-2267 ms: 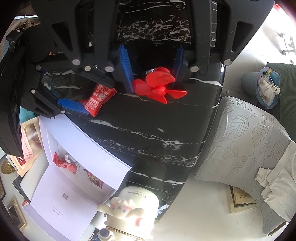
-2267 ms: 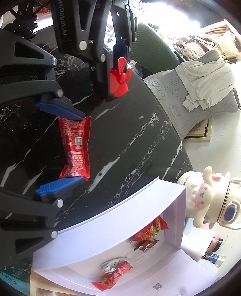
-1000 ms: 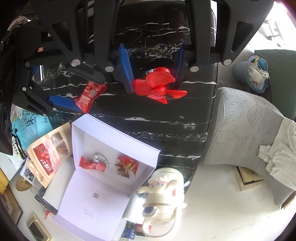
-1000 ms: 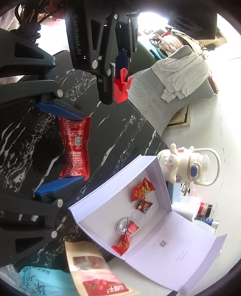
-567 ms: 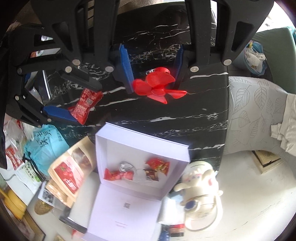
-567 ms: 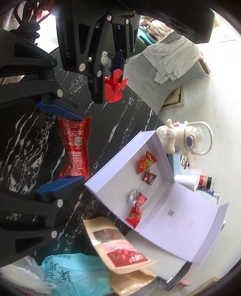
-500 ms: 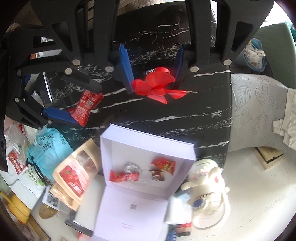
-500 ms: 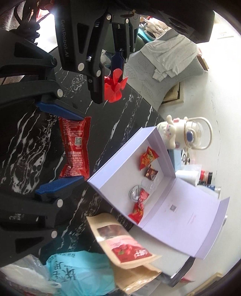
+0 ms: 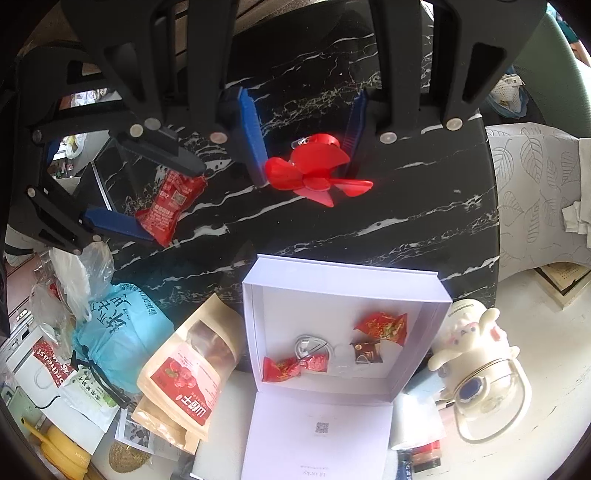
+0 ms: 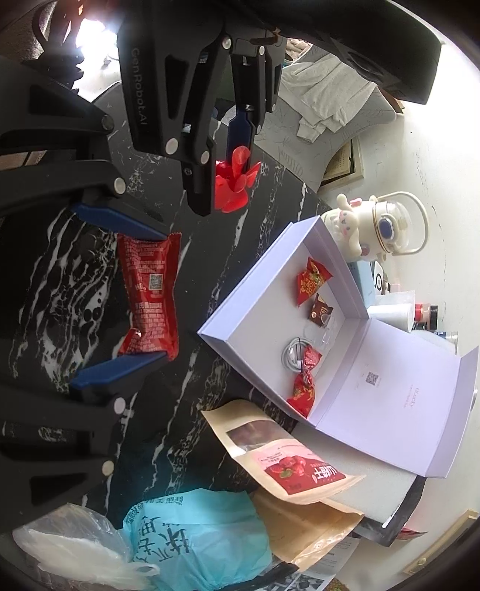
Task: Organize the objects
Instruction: 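Carry the red fan and red candy with both grippers over the box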
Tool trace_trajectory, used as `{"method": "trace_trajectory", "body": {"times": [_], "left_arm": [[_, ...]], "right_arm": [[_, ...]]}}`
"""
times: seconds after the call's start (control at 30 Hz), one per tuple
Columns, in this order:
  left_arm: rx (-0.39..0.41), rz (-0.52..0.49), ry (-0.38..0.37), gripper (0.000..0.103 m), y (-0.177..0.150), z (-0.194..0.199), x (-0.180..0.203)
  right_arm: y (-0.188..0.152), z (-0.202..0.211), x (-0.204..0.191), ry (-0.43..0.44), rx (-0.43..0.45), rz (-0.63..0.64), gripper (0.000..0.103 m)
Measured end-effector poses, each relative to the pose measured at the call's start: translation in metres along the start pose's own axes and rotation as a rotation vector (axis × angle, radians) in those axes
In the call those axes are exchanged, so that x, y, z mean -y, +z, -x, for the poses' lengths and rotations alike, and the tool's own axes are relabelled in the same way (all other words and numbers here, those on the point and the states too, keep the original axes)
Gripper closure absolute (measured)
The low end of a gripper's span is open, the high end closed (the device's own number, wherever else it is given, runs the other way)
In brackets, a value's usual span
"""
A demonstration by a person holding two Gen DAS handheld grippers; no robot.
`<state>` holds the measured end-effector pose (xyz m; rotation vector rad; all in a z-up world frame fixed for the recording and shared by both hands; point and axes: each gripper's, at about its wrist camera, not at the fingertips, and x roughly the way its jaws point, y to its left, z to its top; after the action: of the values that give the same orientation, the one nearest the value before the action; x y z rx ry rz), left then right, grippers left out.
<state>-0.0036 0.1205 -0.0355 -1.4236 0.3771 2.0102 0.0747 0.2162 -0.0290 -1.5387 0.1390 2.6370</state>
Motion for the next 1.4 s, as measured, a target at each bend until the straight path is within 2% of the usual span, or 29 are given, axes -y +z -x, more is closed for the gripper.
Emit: {"method": "trace_trajectory", "body": {"times": [0.57,1.0,1.4], "left_arm": [[-0.033,-0.006,0.014,0.065,0.069,-0.033,-0.007],[-0.057,0.012,0.017,0.065,0.105,-0.065,-0.023],[-0.050,0.023,0.019,0.065,0.141,-0.090,-0.043]], "right_arm": [[0.049,-0.038,0.031,0.026,-0.017,-0.007,0.042],[0.079,-0.075,0.045,0.037,-0.052,-0.002,0.042],[0.104,-0.102,0.068,0.019,-0.059,-0.061,0.042]]}}
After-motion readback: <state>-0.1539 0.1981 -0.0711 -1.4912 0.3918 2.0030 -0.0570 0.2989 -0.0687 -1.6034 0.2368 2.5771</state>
